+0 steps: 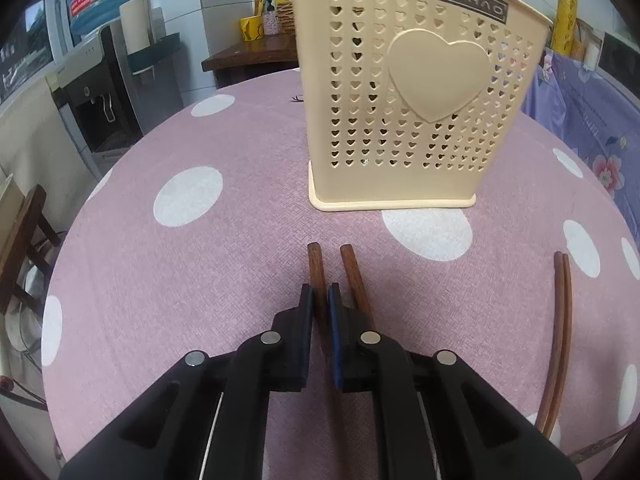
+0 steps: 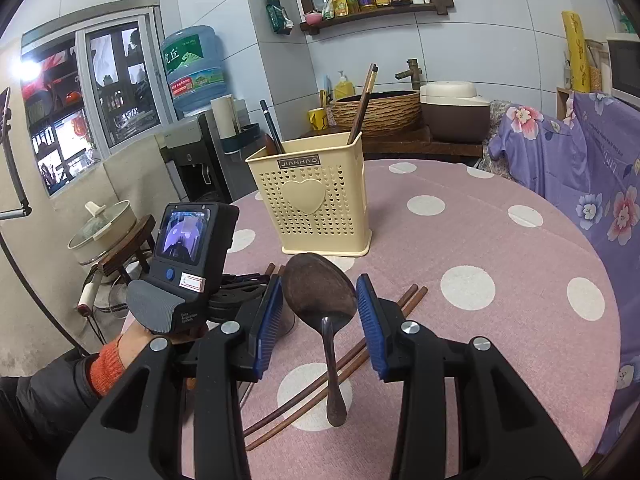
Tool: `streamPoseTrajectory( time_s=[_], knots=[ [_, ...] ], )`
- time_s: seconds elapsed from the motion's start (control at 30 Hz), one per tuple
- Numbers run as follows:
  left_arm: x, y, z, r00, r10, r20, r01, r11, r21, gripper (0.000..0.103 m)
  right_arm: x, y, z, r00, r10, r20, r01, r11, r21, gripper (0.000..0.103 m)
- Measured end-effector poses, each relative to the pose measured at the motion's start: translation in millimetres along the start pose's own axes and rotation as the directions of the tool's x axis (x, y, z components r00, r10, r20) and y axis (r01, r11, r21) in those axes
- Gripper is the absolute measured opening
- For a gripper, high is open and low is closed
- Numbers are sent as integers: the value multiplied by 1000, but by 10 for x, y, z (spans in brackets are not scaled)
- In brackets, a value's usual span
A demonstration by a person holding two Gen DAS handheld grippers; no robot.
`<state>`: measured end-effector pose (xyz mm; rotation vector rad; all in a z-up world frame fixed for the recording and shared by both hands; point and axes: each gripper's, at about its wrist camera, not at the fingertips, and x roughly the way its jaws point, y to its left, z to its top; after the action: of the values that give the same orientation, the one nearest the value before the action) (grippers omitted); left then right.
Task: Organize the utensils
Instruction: 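Lift the brown chopstick with the left tool while the right tool holds the metal spoon up, then lower the metal spoon into the cream holder with the right tool while the left tool drops its chopstick in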
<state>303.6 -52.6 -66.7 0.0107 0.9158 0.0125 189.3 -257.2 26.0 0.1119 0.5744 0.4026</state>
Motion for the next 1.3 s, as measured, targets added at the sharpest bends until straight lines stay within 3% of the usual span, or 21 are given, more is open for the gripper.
streamPoseTrajectory(
  time_s=[0.23, 0.33, 0.47, 0.63, 0.73, 0.93, 1.13, 1.3],
  knots=[
    [-235, 160, 23, 996, -78, 52, 81, 994, -71, 8, -17, 38, -4, 1000, -13, 2, 13, 1000, -10, 39],
    [-516, 252, 39, 985, -137, 109, 147, 985, -89, 8, -31, 36, -3, 1000, -13, 1, 13, 1000, -1, 39],
    [-1007, 415, 16, 954, -219, 203, 244, 964, -107, 8, -53, 39, -12, 1000, -13, 7, 13, 1000, -3, 39],
    [-1563, 581, -114, 911, -270, 312, 310, 947, -85, 8, -98, 9, -13, 1000, -7, 16, 7, 1000, 12, 38],
    [-1722, 629, -199, 894, -289, 342, 331, 941, -70, 8, -119, 14, -22, 1000, -13, 22, 13, 1000, 14, 38],
    [-1829, 746, -240, 876, -293, 383, 346, 935, -79, 8, -132, 36, -36, 1000, -16, 22, 16, 1000, 21, 38],
    [-1867, 824, -72, 853, -307, 422, 373, 924, -81, 8, -158, 90, 61, 999, 4, 40, -5, 1000, 25, 38],
    [-2019, 789, 425, 807, -329, 490, 405, 913, -54, 8, -142, 228, 505, 993, 1, 122, 0, 1000, -9, 38]
  ],
)
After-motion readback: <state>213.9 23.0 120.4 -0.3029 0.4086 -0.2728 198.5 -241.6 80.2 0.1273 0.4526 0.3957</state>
